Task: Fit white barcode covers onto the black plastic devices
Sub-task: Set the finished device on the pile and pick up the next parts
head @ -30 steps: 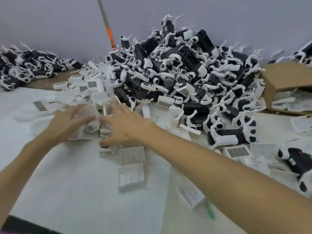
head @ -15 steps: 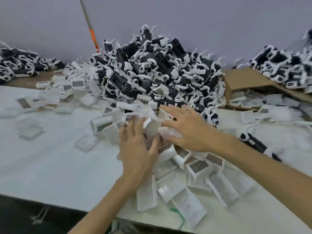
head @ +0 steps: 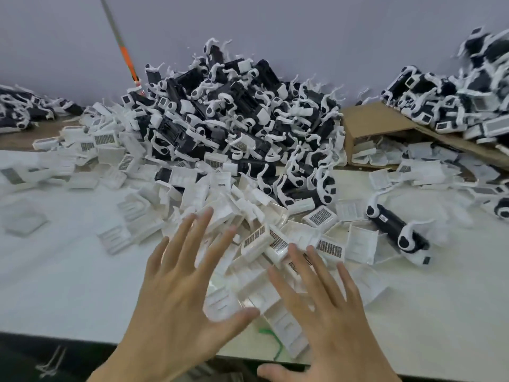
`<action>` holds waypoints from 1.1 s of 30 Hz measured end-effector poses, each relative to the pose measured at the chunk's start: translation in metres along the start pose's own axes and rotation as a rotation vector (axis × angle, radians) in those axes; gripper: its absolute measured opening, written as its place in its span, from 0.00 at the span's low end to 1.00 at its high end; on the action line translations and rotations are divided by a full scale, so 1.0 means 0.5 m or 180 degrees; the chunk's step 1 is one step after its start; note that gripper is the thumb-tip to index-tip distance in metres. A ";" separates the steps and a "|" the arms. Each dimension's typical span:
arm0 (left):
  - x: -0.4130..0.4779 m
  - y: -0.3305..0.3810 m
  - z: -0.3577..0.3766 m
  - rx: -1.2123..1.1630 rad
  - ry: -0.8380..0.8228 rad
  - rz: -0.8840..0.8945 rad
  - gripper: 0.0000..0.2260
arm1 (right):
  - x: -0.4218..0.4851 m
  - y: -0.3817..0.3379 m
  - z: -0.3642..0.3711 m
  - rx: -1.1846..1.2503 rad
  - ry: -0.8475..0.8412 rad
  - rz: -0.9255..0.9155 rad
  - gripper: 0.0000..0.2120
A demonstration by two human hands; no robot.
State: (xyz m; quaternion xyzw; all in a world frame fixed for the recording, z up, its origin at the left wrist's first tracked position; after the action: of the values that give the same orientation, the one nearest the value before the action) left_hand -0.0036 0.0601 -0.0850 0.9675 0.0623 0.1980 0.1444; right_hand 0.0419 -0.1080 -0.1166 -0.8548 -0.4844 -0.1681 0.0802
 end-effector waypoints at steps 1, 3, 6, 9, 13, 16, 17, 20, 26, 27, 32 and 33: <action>-0.003 0.001 0.025 0.0101 -0.0232 0.0117 0.43 | 0.009 0.015 0.014 0.0063 -0.0212 0.0043 0.53; 0.013 -0.022 0.074 0.0205 -0.0731 -0.0007 0.45 | 0.024 0.048 0.032 0.0142 -0.0438 0.0186 0.49; 0.054 -0.045 0.137 0.0220 -0.1044 -0.0233 0.44 | 0.040 0.108 0.052 0.0243 -0.0423 0.0389 0.40; 0.101 -0.013 0.184 0.0016 -0.0991 -0.0383 0.45 | 0.060 0.174 0.071 0.0155 -0.0466 0.0370 0.36; 0.184 0.022 0.233 0.0076 -0.0863 -0.0830 0.44 | 0.101 0.270 0.085 0.0298 -0.0552 0.0307 0.32; 0.235 0.046 0.253 0.0097 -0.0860 -0.1035 0.42 | 0.127 0.318 0.085 0.0278 -0.0637 0.0377 0.30; 0.241 0.051 0.256 0.0113 -0.0862 -0.1058 0.42 | 0.131 0.324 0.080 0.0219 -0.0679 0.0411 0.31; 0.227 0.047 0.244 0.0180 -0.0775 -0.1030 0.42 | 0.109 0.310 0.067 0.0255 -0.0849 0.0389 0.34; 0.185 0.047 0.145 0.0311 -0.0245 -0.0648 0.39 | 0.010 0.400 -0.113 0.0680 0.0468 0.1095 0.21; 0.178 0.053 0.135 0.0255 -0.0209 -0.0523 0.38 | -0.015 0.449 -0.131 0.0217 0.0480 0.1426 0.19; 0.114 0.095 0.164 -0.0011 -0.0587 0.0234 0.31 | -0.147 0.610 -0.077 -0.0114 -0.0913 0.2834 0.29; 0.105 0.099 0.183 0.0103 -0.0785 0.0327 0.31 | -0.149 0.613 -0.074 -0.0019 -0.0808 0.2797 0.30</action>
State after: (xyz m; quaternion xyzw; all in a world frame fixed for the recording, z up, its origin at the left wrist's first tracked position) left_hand 0.0840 -0.0009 -0.1311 0.9886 -0.0023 0.0836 0.1251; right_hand 0.2607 -0.3377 -0.1013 -0.9933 -0.0814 -0.0134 0.0813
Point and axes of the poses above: each hand's wrist, its own x-axis towards the middle knuckle, its own z-axis out of the palm, y = z × x, the point moved 8 cm from there along x, towards the middle knuckle, and after that the axes turned 5 degrees about -z, right-handed, at the moved point
